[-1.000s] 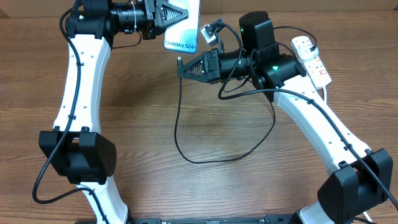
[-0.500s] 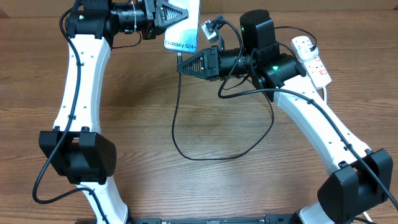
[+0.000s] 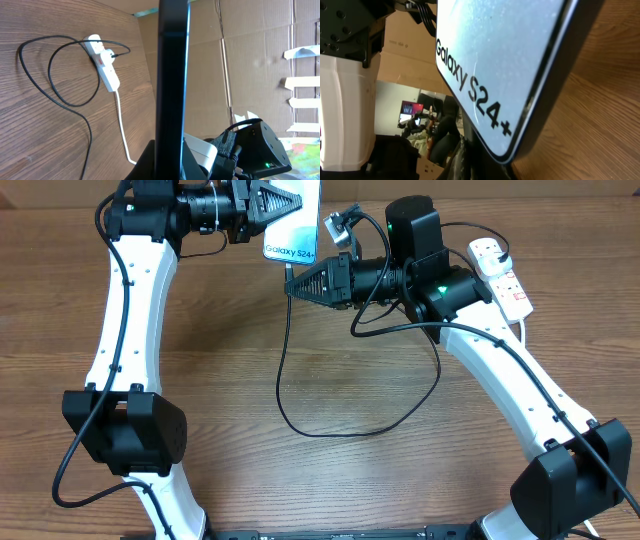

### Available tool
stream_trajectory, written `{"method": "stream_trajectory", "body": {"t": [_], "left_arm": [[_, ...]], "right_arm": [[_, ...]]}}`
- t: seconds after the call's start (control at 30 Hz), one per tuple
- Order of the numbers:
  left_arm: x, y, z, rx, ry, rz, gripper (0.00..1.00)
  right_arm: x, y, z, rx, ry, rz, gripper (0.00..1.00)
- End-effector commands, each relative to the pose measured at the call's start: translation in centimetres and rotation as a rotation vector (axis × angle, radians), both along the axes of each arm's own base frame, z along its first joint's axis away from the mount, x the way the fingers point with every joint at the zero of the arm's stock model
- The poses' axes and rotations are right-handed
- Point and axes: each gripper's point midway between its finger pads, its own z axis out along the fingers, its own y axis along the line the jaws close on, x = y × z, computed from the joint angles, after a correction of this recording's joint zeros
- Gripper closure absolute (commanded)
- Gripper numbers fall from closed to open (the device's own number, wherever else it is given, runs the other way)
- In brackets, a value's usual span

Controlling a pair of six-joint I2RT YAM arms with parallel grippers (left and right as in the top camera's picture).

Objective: Plug charger to phone and switch on socket

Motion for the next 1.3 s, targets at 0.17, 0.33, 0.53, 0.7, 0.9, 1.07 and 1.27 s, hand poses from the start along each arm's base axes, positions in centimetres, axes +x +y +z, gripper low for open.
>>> {"method": "stream_trajectory", "body": {"t": [0.17,0.33,0.53,0.7,0.9,1.07,1.27], "left_arm": [[-0.14,-0.23,0.17,-0.017,0.005,-0.018,0.96],[-0.14,-0.23,0.17,-0.017,0.004,-0.018,0.96],[0.16,-0.10,-0.07,0.000,-0.003,-0.001,0.96],[0.48,0.04,-0.31,0.015,-0.004,0.018,0.96],[0.52,0.08,-0.34,0.017,-0.003,0.021,0.96],[0.29,-0.01,-0.27,0.009,0.003,0.010,0.96],[-0.06,-0.15,-0.08,-0.006,0.010,-0.009,0.96]], "right_arm": [[0.10,-0.09,1.30,0.018,-0.013,-0.007,0.96],[0.10,-0.09,1.30,0.018,-0.013,-0.007,0.96],[-0.05,-0.09,1.30,0.019,-0.004,-0.001,0.96],[-0.37,-0.06,1.37,0.025,0.006,0.015,0.96],[-0.38,-0.10,1.19,0.020,0.015,0.011,0.96],[-0.26,-0.11,1.14,0.016,0.014,0.005,0.96],[-0.25,-0.12,1.14,0.016,0.014,0.004,0.96]]}}
